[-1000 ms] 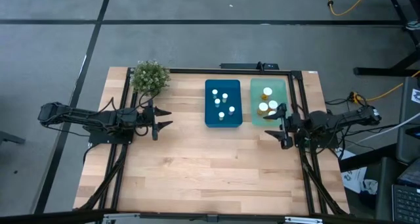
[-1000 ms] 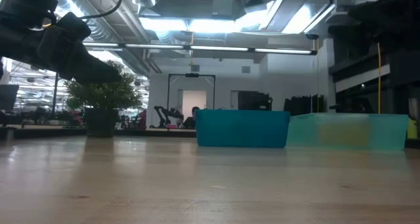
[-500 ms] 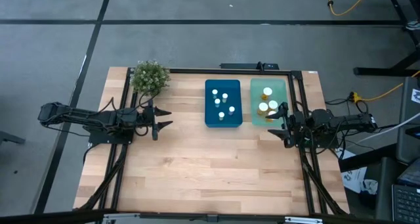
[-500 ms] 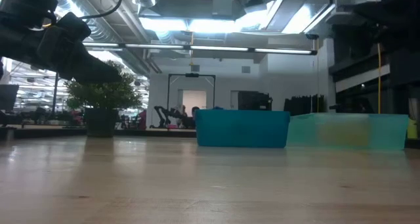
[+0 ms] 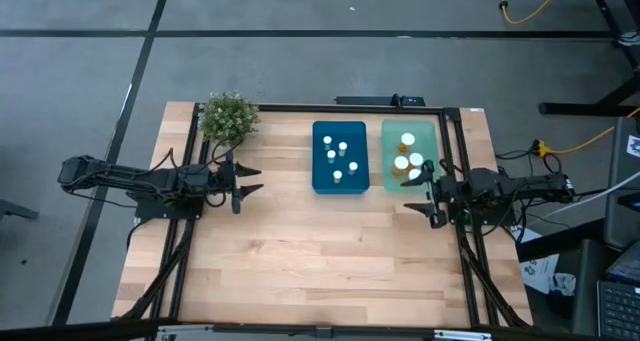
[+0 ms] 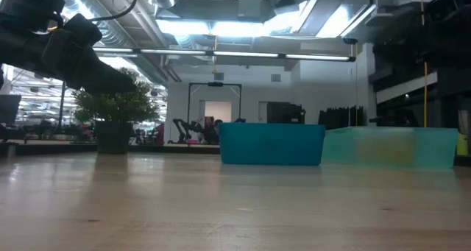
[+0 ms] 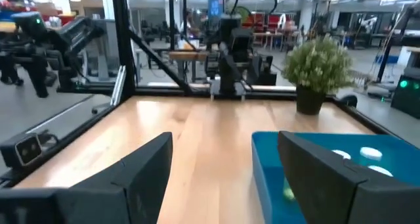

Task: Pick and place medicine bottles into bin by pill shape (circle, oval)
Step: Return to Home Position

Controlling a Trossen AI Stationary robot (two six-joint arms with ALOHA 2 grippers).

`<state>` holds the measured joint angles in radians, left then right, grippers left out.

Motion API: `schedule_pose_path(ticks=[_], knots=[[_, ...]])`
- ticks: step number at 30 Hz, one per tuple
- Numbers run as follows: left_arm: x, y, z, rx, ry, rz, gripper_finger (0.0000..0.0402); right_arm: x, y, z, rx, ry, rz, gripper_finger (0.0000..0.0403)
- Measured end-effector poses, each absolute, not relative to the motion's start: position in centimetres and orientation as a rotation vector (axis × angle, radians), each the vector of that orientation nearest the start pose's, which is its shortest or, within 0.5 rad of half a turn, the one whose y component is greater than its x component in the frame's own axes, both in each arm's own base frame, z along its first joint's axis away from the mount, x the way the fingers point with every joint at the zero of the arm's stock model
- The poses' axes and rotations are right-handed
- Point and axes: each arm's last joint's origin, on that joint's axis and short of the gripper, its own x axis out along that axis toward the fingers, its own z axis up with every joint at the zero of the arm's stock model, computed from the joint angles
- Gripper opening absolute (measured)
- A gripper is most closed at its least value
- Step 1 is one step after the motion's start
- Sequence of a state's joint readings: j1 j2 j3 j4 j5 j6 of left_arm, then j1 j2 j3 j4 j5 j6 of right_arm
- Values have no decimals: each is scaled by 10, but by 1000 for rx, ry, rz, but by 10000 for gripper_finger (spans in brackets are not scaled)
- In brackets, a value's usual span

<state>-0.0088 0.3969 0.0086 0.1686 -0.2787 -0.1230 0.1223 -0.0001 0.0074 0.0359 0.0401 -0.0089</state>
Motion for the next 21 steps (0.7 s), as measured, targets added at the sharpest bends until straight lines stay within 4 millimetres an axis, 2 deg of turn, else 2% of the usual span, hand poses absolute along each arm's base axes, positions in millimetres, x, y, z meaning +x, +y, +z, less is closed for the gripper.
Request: schedule_pose_path(ticks=[6, 21], knots=[[119, 7, 147, -90, 202, 282, 195, 96, 12, 169, -27, -38, 132, 277], [119, 7, 147, -90, 202, 282, 195, 97, 12, 168, -31, -28, 133, 277]])
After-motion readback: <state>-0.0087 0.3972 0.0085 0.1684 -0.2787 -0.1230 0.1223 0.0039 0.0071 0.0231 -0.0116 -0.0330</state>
